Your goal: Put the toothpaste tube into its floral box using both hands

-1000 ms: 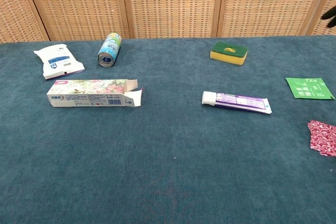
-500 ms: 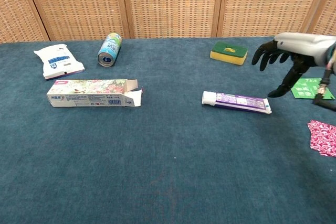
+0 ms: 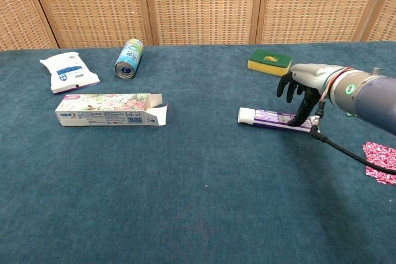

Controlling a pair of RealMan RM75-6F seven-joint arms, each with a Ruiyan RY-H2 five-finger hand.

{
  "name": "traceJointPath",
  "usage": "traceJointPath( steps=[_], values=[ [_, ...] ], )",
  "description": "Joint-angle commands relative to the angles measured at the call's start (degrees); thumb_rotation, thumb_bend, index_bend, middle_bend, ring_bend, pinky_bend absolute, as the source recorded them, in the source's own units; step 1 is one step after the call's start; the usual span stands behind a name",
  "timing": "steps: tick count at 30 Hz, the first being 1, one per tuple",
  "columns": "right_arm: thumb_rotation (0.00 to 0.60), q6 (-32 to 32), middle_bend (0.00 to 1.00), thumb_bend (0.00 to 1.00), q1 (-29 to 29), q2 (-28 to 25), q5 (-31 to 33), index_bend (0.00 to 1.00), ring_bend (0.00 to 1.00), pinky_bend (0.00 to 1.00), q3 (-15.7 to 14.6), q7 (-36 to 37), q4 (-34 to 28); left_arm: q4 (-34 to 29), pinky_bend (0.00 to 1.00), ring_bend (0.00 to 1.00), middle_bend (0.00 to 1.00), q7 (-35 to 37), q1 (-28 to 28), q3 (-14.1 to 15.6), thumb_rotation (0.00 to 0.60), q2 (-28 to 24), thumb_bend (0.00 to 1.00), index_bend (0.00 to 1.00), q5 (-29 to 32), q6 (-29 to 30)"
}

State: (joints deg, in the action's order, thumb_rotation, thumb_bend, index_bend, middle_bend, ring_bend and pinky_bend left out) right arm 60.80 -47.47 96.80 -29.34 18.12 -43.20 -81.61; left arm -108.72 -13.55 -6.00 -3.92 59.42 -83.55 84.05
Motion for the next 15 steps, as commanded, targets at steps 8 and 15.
traceJointPath(
  steps=[8, 15],
  values=[
    [0.600, -0.49, 0.33, 0.28, -1.55, 3.11, -0.05, 0.28, 0.24, 0.20, -0.97, 0.45, 4.53, -0.03, 0.00, 0.00, 0.00, -0.79, -0.54, -0.18, 0.600, 0.39, 0.15, 0.00, 1.10, -0.66],
    [0.600, -1.87, 0.34, 0.28, -1.49, 4.35, -0.38, 0.28, 0.24, 0.20, -1.99, 1.34, 7.68, 0.10, 0.00, 0.00, 0.00, -0.75, -0.73, -0.31, 0.600, 0.42, 0.15, 0.00, 1.76, -0.80]
  ],
)
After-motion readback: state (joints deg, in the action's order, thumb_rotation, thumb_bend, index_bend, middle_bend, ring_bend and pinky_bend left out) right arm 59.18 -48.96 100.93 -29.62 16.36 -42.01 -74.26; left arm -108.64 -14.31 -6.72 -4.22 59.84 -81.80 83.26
